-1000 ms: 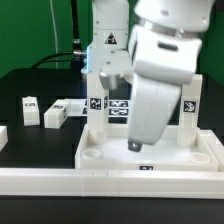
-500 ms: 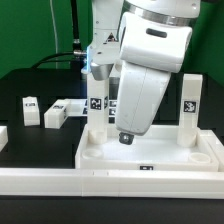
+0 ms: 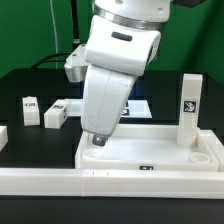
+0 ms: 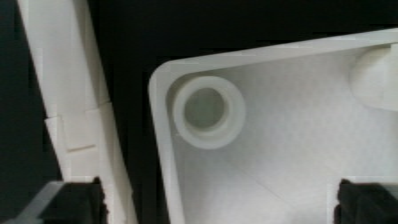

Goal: Assemble desk

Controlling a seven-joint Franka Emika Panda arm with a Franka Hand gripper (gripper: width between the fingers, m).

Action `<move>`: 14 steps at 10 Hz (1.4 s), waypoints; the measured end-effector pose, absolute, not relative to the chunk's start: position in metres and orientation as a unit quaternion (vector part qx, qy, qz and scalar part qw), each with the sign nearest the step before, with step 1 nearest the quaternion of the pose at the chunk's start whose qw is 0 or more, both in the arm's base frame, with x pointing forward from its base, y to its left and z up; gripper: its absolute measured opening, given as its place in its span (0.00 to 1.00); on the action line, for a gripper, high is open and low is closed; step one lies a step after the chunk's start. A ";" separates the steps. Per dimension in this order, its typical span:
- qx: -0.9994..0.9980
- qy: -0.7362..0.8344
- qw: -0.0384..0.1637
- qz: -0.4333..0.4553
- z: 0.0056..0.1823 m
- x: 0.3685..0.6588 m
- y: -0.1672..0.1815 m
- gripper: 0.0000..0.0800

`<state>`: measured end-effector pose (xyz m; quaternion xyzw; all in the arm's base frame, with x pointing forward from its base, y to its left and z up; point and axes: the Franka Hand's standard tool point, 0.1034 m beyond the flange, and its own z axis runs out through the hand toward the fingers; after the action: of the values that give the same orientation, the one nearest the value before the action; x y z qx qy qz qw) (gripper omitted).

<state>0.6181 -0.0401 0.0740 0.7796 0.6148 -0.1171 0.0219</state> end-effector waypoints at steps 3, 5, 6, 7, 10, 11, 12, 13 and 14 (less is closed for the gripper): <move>0.834 0.537 0.027 -0.125 0.068 0.608 -0.062 0.81; 0.854 0.504 0.035 -0.123 0.065 0.600 -0.097 0.81; 0.880 0.457 0.041 -0.122 0.064 0.600 -0.096 0.81; 0.892 0.433 0.045 -0.121 0.064 0.600 -0.094 0.81; 0.935 0.329 0.046 -0.122 0.066 0.594 -0.106 0.81; 0.952 0.275 0.027 -0.133 0.070 0.582 -0.124 0.81; 0.955 0.262 0.014 -0.140 0.072 0.574 -0.141 0.81; 0.958 0.248 0.010 -0.143 0.072 0.567 -0.157 0.81; 0.959 0.245 0.010 -0.142 0.072 0.568 -0.155 0.81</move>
Offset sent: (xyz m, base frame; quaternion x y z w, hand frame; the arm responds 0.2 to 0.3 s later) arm -0.0294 -0.0656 -0.0066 -0.0006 0.0084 0.1547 0.9879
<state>0.5683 -0.1555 0.0716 0.9590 0.2451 -0.1420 0.0100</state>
